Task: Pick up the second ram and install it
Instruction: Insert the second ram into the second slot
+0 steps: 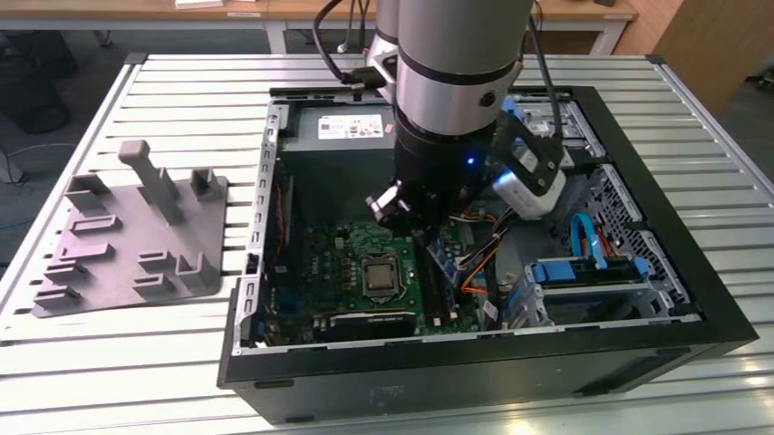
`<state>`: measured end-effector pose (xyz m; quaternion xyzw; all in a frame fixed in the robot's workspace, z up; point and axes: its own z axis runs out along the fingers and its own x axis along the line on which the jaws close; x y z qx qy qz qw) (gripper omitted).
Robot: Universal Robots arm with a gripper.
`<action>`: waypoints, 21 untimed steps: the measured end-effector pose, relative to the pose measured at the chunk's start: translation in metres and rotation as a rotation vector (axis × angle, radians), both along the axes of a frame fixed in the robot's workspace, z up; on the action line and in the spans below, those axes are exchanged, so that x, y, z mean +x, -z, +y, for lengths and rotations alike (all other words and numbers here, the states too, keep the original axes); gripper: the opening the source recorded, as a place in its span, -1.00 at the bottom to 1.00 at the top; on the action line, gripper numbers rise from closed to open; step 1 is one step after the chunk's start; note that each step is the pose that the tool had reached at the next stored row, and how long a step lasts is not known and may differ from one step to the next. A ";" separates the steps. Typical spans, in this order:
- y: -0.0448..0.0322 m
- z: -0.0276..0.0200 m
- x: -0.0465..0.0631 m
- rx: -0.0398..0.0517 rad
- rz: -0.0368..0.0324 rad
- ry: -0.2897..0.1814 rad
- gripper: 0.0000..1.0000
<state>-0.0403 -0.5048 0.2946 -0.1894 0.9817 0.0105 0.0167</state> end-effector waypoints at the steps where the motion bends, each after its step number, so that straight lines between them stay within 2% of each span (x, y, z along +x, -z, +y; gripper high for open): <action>1: 0.0001 0.0000 0.000 0.0000 0.0000 0.011 -0.72; 13: 0.0009 0.0000 0.000 0.0001 0.0000 0.130 -0.72; 21: 0.0016 0.0000 0.000 0.0000 0.0000 0.229 -0.72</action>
